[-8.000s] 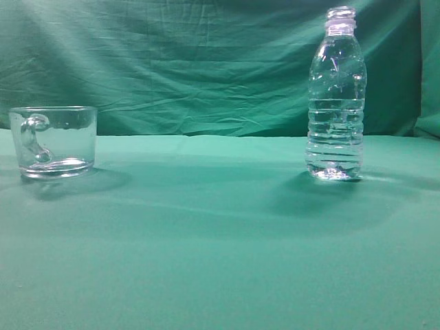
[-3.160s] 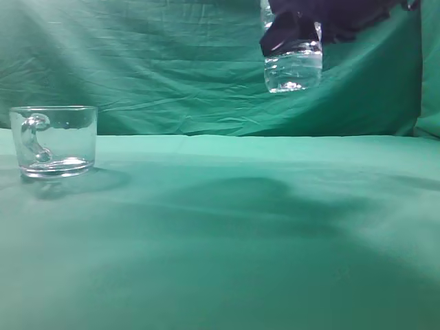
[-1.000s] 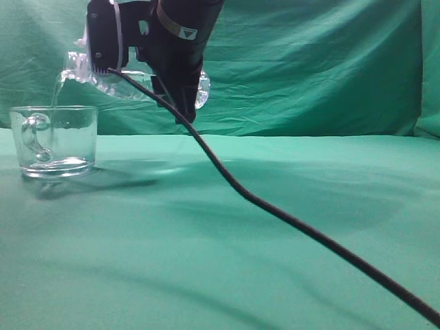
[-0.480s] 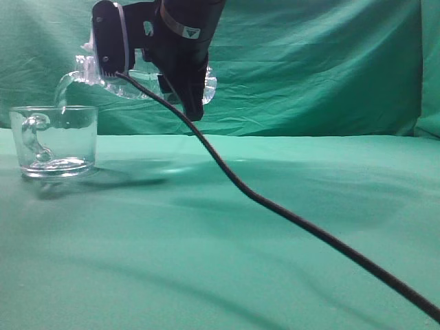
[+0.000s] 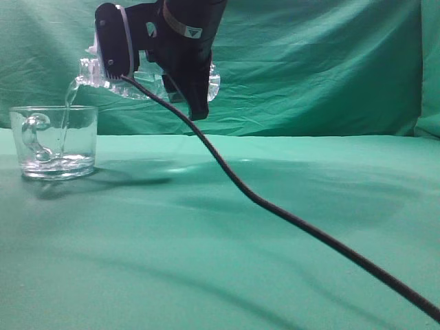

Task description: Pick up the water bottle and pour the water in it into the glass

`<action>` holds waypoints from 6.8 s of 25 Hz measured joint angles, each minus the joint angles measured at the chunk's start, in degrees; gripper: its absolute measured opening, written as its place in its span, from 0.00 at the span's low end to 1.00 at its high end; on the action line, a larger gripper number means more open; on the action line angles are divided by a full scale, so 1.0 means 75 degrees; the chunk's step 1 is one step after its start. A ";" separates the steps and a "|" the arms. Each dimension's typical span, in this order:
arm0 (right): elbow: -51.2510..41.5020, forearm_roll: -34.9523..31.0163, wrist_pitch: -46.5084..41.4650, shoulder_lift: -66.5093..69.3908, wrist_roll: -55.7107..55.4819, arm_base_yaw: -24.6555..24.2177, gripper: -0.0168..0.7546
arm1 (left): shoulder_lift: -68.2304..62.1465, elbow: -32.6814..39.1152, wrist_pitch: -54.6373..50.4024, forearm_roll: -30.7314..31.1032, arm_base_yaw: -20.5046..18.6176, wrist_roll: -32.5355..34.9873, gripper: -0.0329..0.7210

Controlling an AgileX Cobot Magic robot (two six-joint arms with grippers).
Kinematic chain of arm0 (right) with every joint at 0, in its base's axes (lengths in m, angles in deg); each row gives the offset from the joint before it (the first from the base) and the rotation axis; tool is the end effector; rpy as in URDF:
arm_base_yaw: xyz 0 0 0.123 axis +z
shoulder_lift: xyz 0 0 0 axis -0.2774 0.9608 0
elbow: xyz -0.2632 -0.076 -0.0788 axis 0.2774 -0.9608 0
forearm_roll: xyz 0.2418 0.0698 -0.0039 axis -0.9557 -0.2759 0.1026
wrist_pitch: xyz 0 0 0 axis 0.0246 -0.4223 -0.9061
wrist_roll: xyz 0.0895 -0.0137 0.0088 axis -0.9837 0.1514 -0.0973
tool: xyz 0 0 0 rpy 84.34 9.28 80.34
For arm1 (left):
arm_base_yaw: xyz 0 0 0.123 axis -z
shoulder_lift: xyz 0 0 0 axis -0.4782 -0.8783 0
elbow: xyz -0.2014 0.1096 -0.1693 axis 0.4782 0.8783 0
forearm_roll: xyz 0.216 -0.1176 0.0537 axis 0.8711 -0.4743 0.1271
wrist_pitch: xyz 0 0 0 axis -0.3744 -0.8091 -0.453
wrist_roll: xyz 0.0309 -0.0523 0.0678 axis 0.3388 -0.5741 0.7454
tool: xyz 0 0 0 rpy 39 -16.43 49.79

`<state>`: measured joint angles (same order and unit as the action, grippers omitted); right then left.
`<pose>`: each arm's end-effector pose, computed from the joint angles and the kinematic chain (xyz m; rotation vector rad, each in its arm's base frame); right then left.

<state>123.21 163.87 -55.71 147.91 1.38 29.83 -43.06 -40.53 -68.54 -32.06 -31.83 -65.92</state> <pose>0.3711 0.3217 0.1912 -1.7564 1.1439 -0.9246 0.0528 0.0003 0.1748 -0.0034 1.8355 0.0351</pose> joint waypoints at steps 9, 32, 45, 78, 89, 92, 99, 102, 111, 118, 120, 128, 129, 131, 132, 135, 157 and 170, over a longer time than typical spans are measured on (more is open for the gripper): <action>0.0000 0.0000 -0.0189 0.0000 0.0054 0.0000 0.41 | 0.0000 0.0000 0.0000 0.0000 0.0000 0.0000 0.04; 0.0005 -0.0015 -0.0207 0.0000 0.0068 0.0000 0.41 | 0.0000 0.0000 0.0000 0.0000 0.0000 0.0000 0.04; 0.0017 -0.2055 0.0572 -0.0014 -0.2819 0.0000 0.41 | 0.0000 0.0000 0.0000 0.0000 0.0000 0.0000 0.04; -0.6543 -0.6225 0.9511 -0.4269 -0.2647 -0.5180 0.41 | 0.0000 0.0000 0.0000 0.0000 0.0000 0.0000 0.04; -0.7019 -0.7271 1.0695 -0.2551 -0.0811 -0.5318 0.41 | 0.0000 0.0000 0.0000 0.0000 0.0000 0.0000 0.04; -0.7019 -0.7285 1.1388 -0.1958 -0.0118 -0.5318 0.41 | 0.0000 0.0000 0.0000 0.0000 0.0000 0.0000 0.04; -0.7006 -0.7896 1.2410 -0.0944 0.0569 -0.5318 0.41 | 0.0000 0.0000 0.0000 0.0000 0.0000 0.0000 0.04; -0.7006 -0.7938 1.2493 -0.0909 0.0577 -0.5318 0.41 | 0.0000 0.0000 0.0000 0.0000 0.0000 0.0000 0.04; -0.7021 -0.7971 1.2514 -0.0940 0.0222 -0.5318 0.87 | 0.0000 0.0000 0.0000 0.0000 0.0000 0.0000 0.04; -0.7080 -0.7971 1.2500 -0.2176 -0.0287 -0.5318 0.89 | 0.0000 0.0000 0.0000 0.0000 0.0000 0.0000 0.04; -0.7098 -0.7971 1.2443 -0.2749 -0.0418 -0.5318 0.89 | 0.0000 0.0000 0.0000 0.0000 0.0000 0.0000 0.04; -0.7153 -0.7499 1.0537 -0.5557 -0.2143 -0.5318 0.74 | 0.0000 0.0000 0.0000 0.0000 0.0000 0.0000 0.04; -0.7153 -0.7295 1.0303 -0.5880 -0.2445 -0.5318 0.69 | 0.0000 0.0000 0.0000 0.0000 0.0000 0.0000 0.04; -0.7171 -0.6845 0.9870 -0.6662 -0.3282 -0.5318 0.57 | 0.0000 0.0000 0.0000 0.0000 0.0000 0.0000 0.04; -0.7175 -0.6554 0.9698 -0.7052 -0.3709 -0.5318 0.48 | 0.0000 0.0000 0.0000 0.0000 0.0000 0.0000 0.04; -0.7206 -0.5647 0.9189 -0.8134 -0.4878 -0.5318 0.19 | 0.0000 0.0000 0.0000 0.0000 0.0000 0.0000 0.04; -0.7235 -0.4165 0.8386 -1.1256 -0.6942 -0.5318 0.02 | 0.0000 0.0000 0.0000 0.0000 0.0000 0.0000 0.04; -0.7235 -0.7780 0.3518 -1.1641 -0.4459 -0.5318 0.02 | 0.0000 0.0000 0.0000 0.0000 0.0000 0.0000 0.04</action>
<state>68.95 105.52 -29.32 60.60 -32.06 -10.05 -43.06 -40.53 -68.54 -32.06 -31.83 -65.92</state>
